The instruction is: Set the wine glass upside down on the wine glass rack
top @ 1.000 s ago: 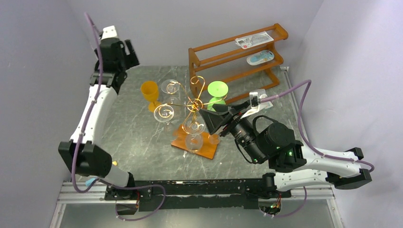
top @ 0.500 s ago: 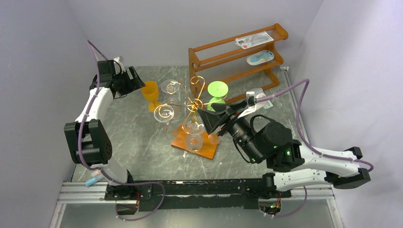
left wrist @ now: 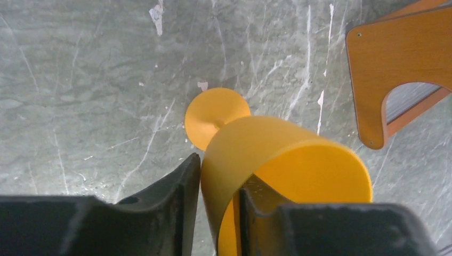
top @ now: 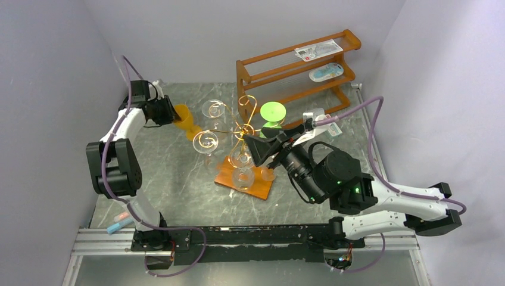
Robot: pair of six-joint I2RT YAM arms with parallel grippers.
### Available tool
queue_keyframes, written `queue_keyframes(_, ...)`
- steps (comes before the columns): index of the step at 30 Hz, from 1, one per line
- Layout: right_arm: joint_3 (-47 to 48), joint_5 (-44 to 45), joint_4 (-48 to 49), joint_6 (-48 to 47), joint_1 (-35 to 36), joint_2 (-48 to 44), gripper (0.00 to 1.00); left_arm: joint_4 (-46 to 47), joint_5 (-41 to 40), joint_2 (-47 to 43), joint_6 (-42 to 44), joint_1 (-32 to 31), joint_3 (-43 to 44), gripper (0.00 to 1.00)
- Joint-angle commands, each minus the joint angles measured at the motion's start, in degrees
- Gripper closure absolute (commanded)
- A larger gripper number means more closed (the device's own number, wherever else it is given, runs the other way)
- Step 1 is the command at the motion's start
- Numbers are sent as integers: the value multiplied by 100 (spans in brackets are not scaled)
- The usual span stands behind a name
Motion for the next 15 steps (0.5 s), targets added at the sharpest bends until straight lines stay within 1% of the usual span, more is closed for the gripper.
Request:
queue_keyframes(1,474,238,-269,-73,-21,307,36,-338,248,131,230,-54,363,76)
queue_keyframes(2,592,274,-334,-98,-23,418,36,-382,238,115,240,-60,415,87)
queue_keyframes(3,744,309,-405,-132,-23,537,36,-320,127,-16,208,-56,398,93)
queue_keyframes(4,899,359,-483,-144,-24,651,36,-204,59,-189,162,-55,341,95)
queue_keyframes(6,1173,374,-561,-177,-24,847,36,26,-88,-532,38,-55,264,95)
queue_keyframes(11,1433,19,-141,-428,-31,1088,36,88,-344,-1234,-160,-55,585,95)
queue_keyframes(13,1706,-108,-219,-498,-97,1290,35,247,-574,-1586,-295,-55,624,95)
queue_keyframes(15,2091,-484,-514,-409,-317,1564,34,582,-749,-1982,-484,-55,569,95)
